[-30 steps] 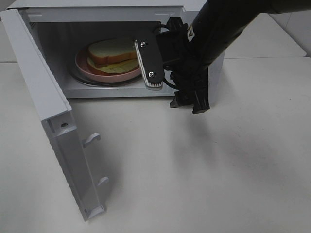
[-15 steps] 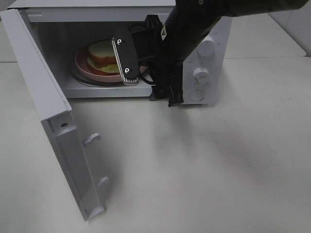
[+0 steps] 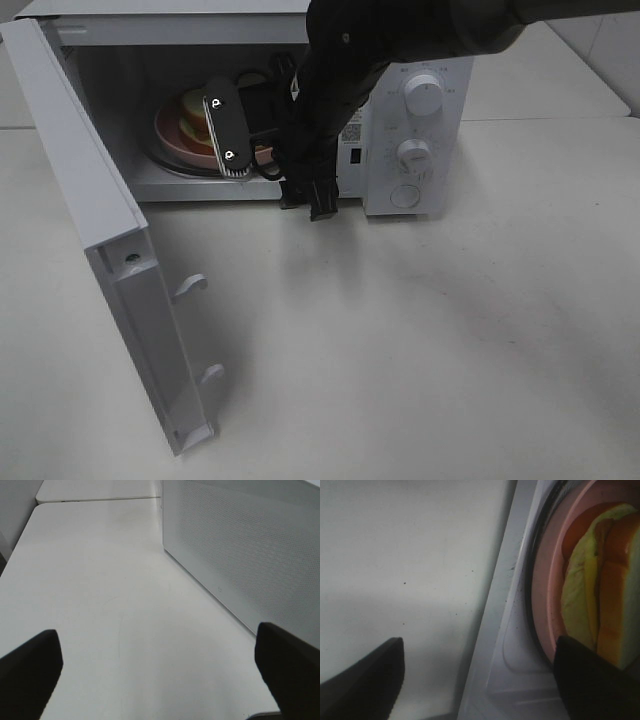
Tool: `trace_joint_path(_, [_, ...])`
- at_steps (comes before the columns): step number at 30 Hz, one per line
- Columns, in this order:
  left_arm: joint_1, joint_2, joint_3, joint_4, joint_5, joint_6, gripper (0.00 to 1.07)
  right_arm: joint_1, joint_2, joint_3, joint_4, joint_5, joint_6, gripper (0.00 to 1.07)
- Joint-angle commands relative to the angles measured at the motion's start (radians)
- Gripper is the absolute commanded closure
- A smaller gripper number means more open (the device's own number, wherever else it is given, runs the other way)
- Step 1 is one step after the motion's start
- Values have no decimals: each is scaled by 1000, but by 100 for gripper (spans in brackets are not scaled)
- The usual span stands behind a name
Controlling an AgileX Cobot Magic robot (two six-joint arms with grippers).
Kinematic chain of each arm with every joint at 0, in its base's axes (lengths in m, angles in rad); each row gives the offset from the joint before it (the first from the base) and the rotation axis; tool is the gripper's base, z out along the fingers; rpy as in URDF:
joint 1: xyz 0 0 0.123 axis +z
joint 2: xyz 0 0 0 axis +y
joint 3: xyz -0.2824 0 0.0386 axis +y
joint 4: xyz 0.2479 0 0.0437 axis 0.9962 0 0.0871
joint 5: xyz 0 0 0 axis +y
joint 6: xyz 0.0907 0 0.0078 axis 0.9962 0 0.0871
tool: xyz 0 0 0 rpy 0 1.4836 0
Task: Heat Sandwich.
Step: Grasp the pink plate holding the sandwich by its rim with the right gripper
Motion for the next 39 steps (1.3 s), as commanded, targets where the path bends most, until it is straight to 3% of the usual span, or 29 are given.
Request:
trace_joint_path(1, [1,-23,4,-7,-7,-5,4,3,43,-55,-2,2,3,30])
trace_joint_path(20, [1,-23,4,-3,-7,-5,4,3,255,-353,-30,74,120,31])
trace_joint_path(30, [1,-23,4,-3,-7,-5,4,2,333,-462,-50,100,145,31])
trace_joint_path(39, [1,-23,4,4,-7,-5,4,2,362,-480,-46,107,161,31])
